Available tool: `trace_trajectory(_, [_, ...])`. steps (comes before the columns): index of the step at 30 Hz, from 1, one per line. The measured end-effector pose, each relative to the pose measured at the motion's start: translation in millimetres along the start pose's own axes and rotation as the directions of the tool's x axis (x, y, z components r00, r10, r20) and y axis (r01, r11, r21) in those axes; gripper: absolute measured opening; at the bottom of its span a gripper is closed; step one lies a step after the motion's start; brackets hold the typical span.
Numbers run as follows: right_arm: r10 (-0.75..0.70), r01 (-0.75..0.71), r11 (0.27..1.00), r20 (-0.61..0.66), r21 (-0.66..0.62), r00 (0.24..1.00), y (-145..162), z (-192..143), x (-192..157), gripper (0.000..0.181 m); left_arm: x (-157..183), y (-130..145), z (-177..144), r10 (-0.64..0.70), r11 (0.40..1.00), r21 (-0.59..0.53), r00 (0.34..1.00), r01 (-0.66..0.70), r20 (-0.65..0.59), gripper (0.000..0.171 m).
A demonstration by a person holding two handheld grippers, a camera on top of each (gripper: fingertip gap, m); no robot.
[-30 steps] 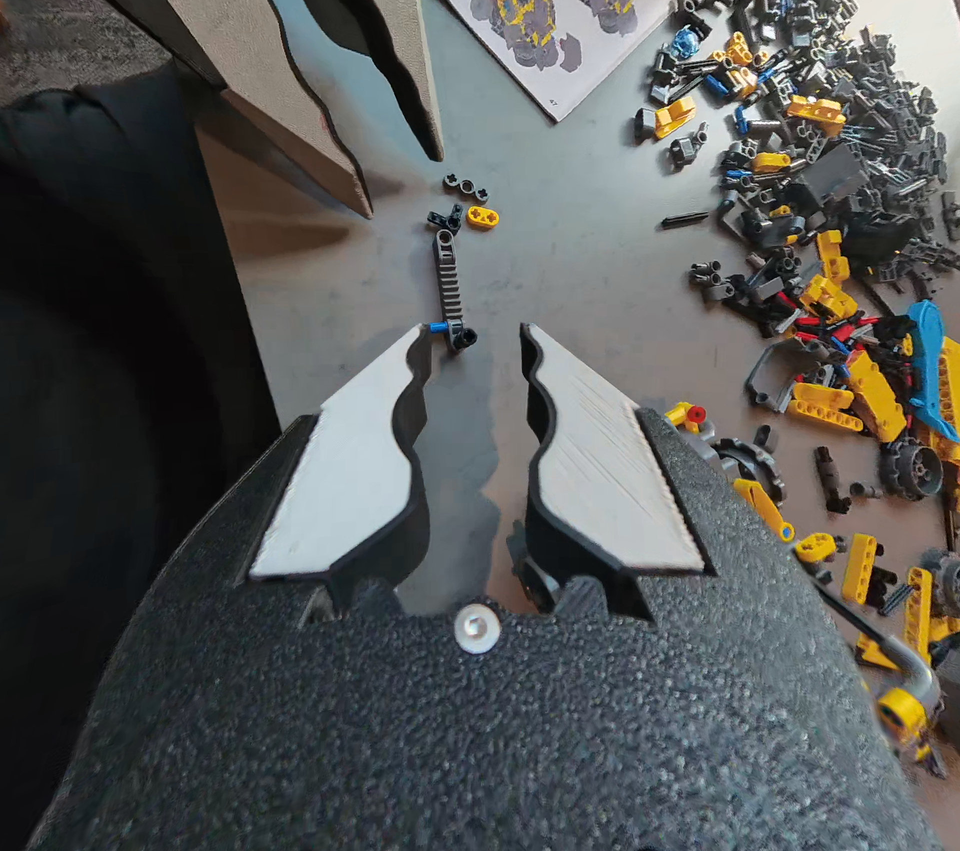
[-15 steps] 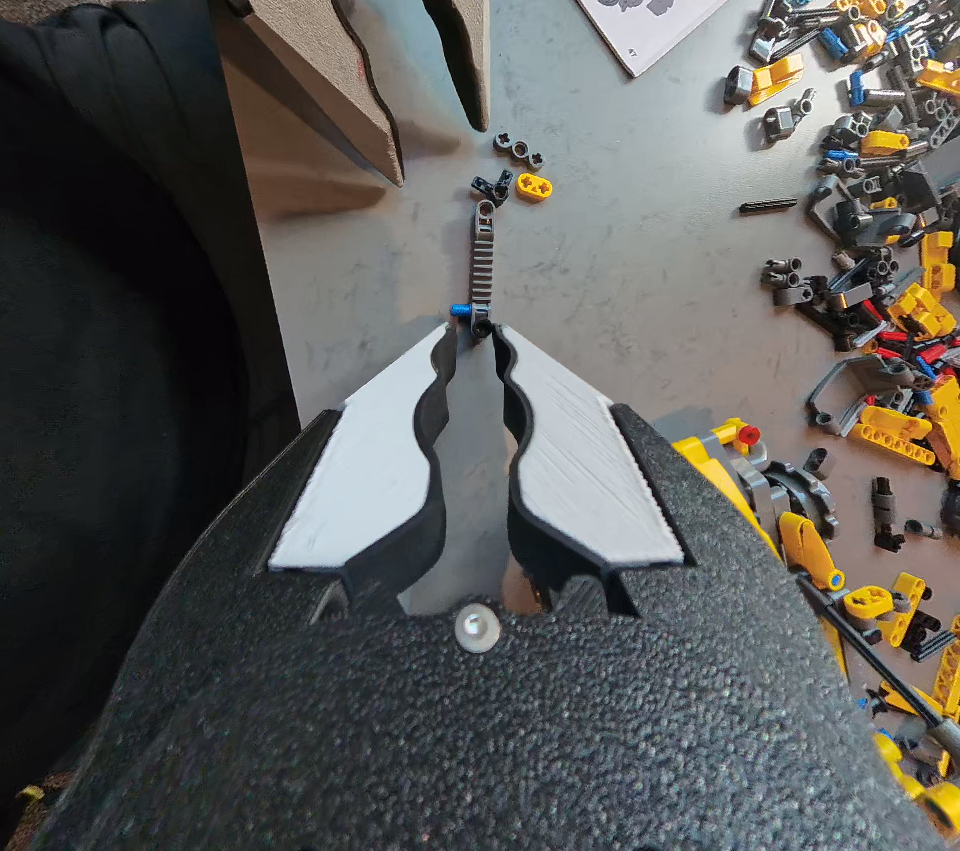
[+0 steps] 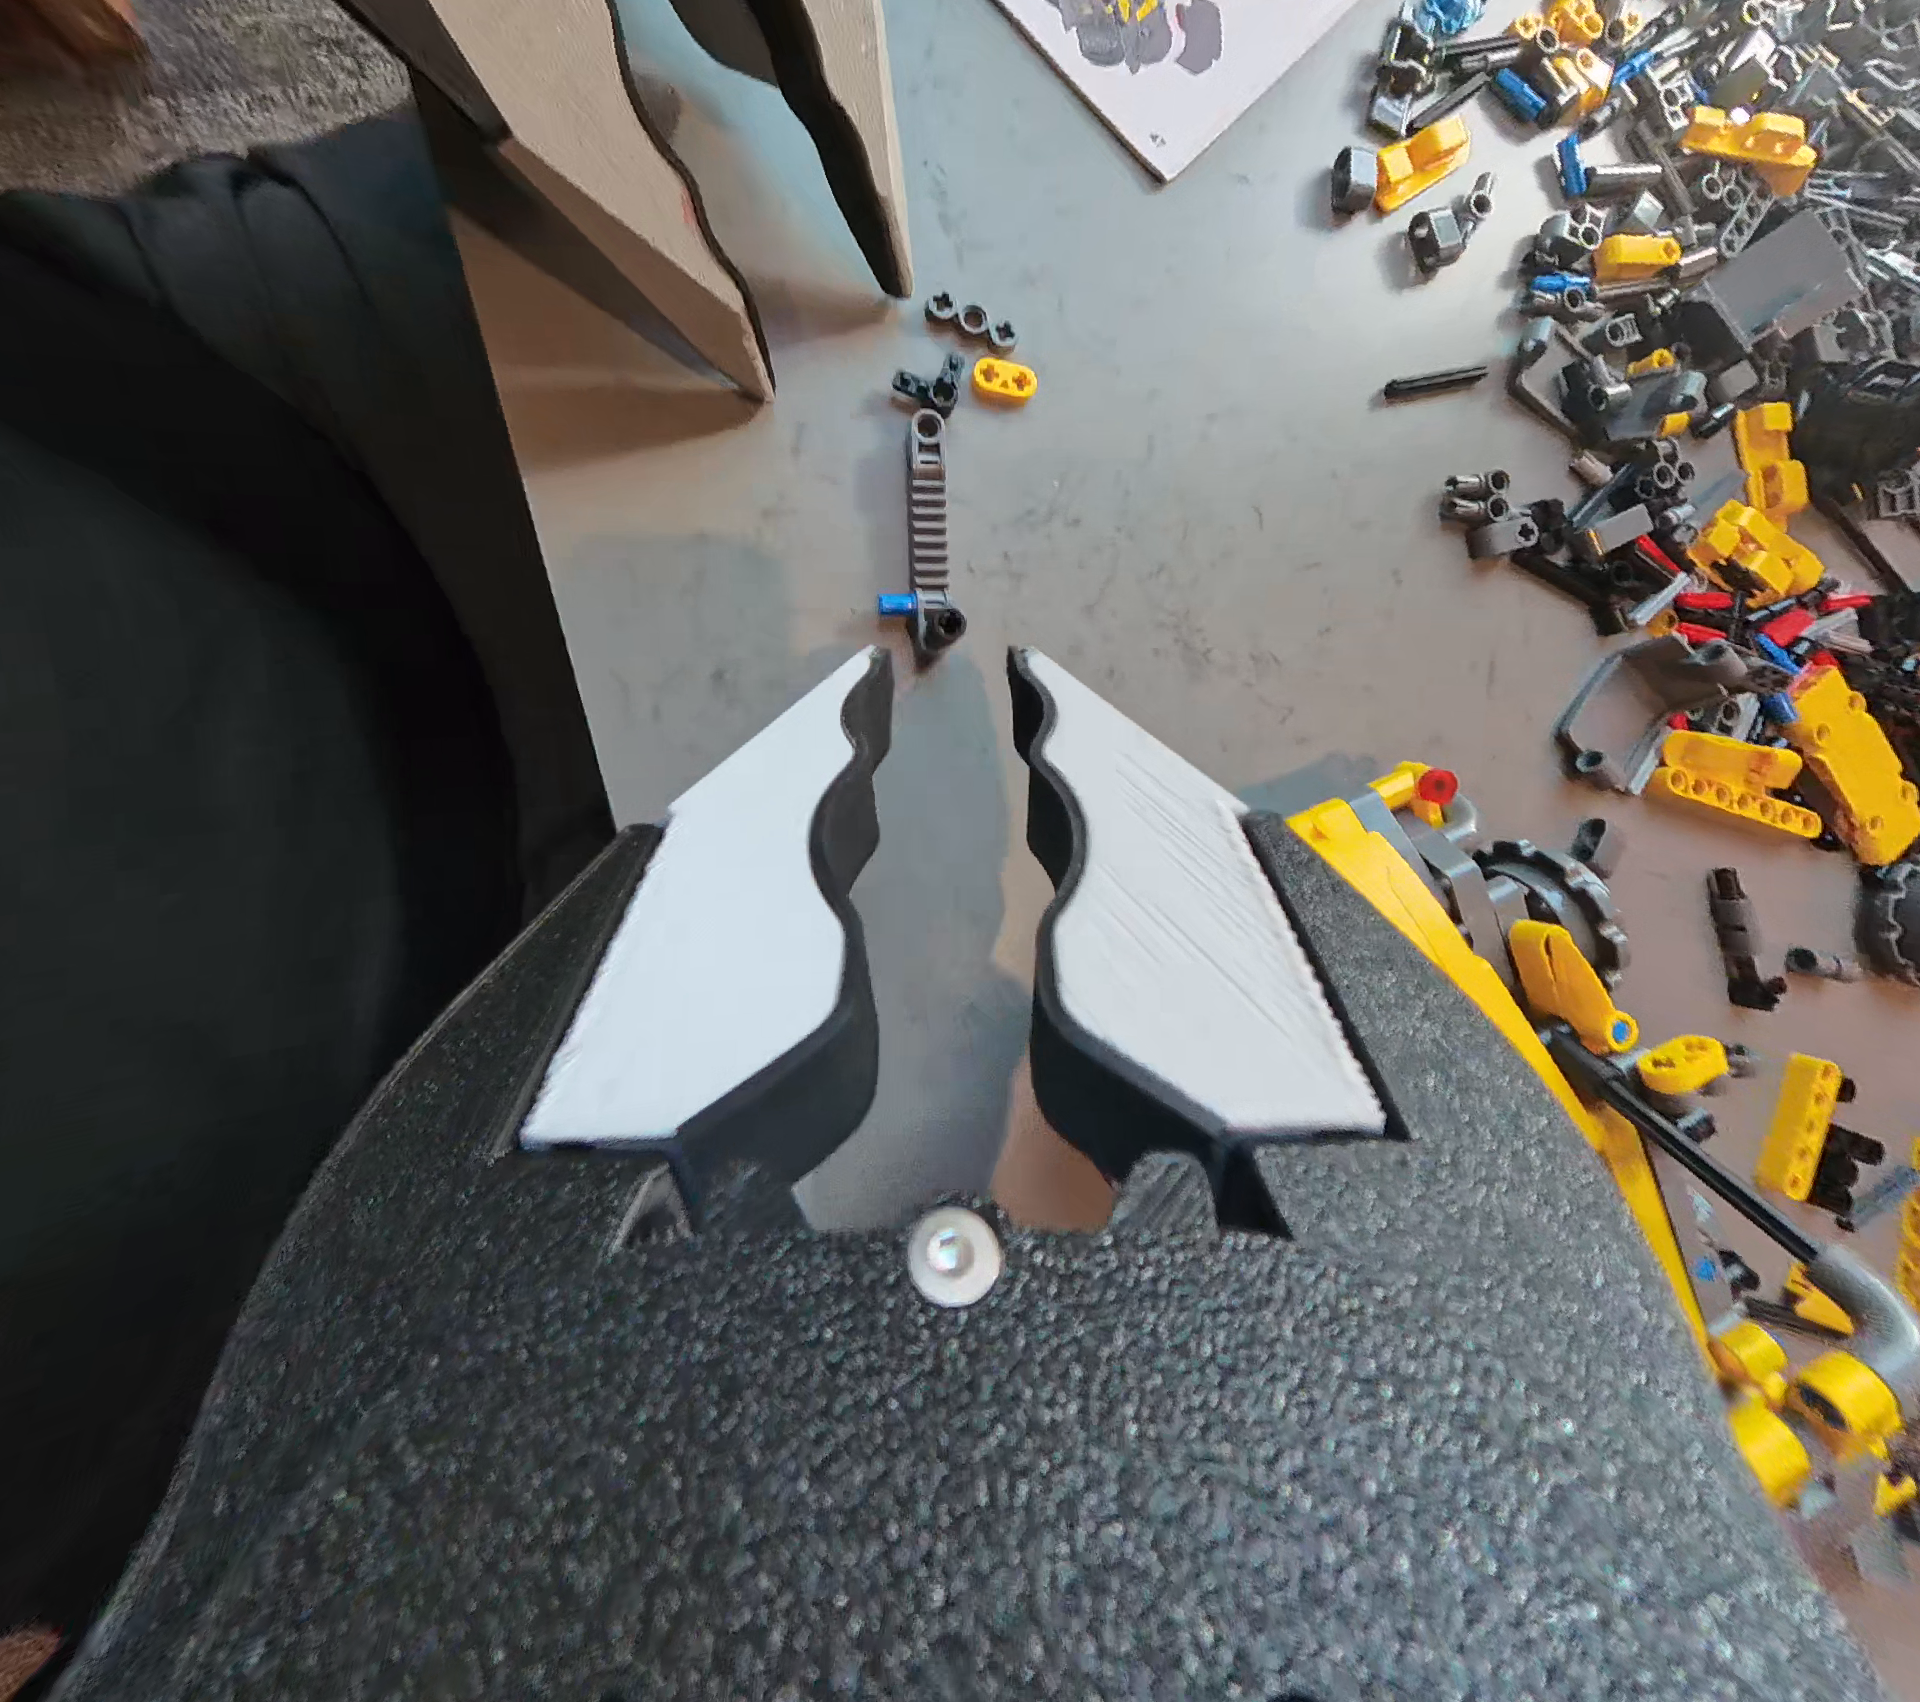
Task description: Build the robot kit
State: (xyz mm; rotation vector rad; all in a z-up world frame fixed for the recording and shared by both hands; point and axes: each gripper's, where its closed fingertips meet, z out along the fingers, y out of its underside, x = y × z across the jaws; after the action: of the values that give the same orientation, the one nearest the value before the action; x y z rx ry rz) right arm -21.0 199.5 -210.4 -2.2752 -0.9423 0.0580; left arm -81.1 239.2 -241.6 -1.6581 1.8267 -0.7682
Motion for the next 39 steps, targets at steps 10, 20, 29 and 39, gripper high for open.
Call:
trace_trajectory(10, [-0.085,0.085,0.991,0.003,-0.104,0.996,6.6,20.5,3.7,0.008,-0.8,0.1,0.1,-0.002,1.0,0.0,1.0,0.002,0.007,0.033])
trace_trajectory(20, [-0.052,0.053,0.989,0.012,-0.135,0.999,19.2,7.0,10.8,0.013,0.8,0.2,-0.1,-0.001,1.0,0.001,1.0,0.001,-0.006,0.032])
trace_trajectory(29, [-0.045,0.05,0.986,0.035,-0.161,0.998,17.7,14.8,10.2,0.015,2.9,-0.6,-0.9,0.012,1.0,0.008,1.0,-0.012,-0.012,0.031])
trace_trajectory(39, [-0.085,0.085,0.988,0.001,-0.13,0.996,13.8,14.7,8.0,0.007,2.9,-0.4,-0.5,0.01,1.0,0.005,1.0,-0.01,-0.013,0.03])
